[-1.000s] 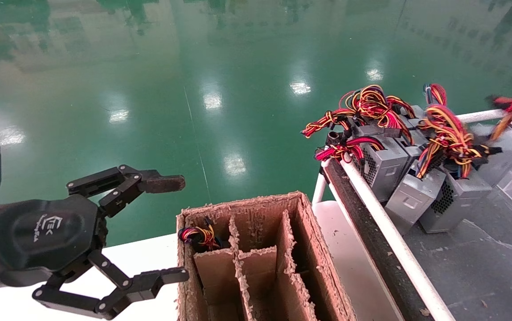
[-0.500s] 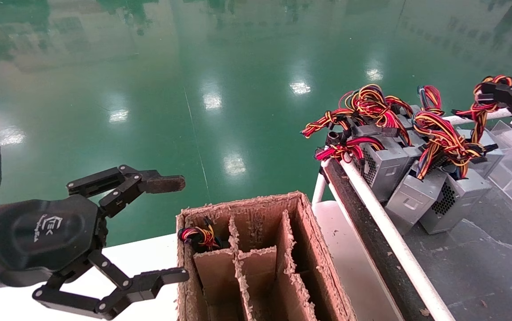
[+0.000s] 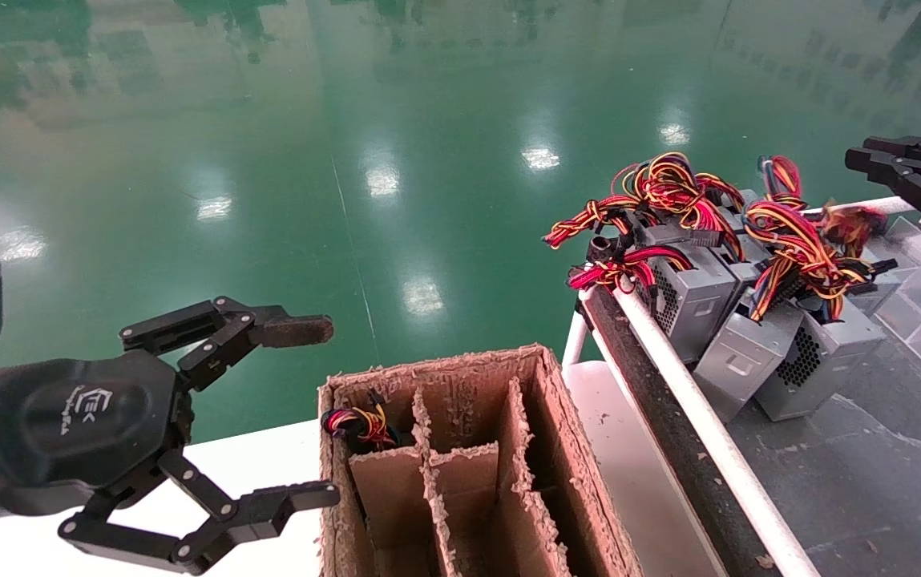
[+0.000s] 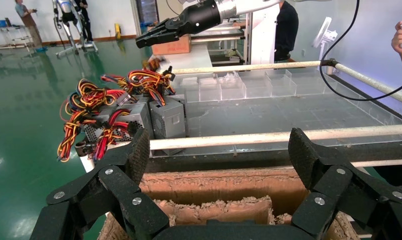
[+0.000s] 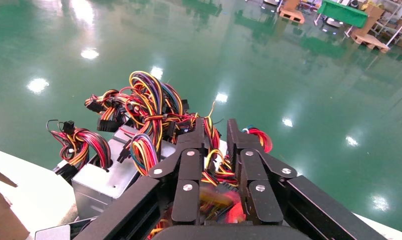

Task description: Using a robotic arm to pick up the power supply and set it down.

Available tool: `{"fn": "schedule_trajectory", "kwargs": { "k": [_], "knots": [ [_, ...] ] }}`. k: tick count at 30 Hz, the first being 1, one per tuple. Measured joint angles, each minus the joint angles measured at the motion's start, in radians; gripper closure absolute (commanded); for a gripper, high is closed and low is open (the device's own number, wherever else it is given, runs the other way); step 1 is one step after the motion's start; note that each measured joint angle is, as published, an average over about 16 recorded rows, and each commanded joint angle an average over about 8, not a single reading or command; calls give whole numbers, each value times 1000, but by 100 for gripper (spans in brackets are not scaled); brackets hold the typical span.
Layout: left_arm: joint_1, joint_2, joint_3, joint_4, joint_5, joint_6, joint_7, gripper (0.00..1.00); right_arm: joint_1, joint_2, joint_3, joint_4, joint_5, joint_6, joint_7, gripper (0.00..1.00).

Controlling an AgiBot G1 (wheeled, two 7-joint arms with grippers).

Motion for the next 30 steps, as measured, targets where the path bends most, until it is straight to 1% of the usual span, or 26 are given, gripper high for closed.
{"fn": "schedule_trajectory", "kwargs": {
  "k": [8,18,24,30],
  "knots": [
    [0,0,0,0,0,0,0,0,5,9,7,1,10,-20,12,0],
    [0,0,0,0,0,0,0,0,18,26,27,16,44,-81,70,0],
    [0,0,0,0,0,0,0,0,-16,35,39,82,82,-111,115,0],
    [0,0,0,0,0,0,0,0,-90,42,48,198,131,-125,153,0]
  ]
}}
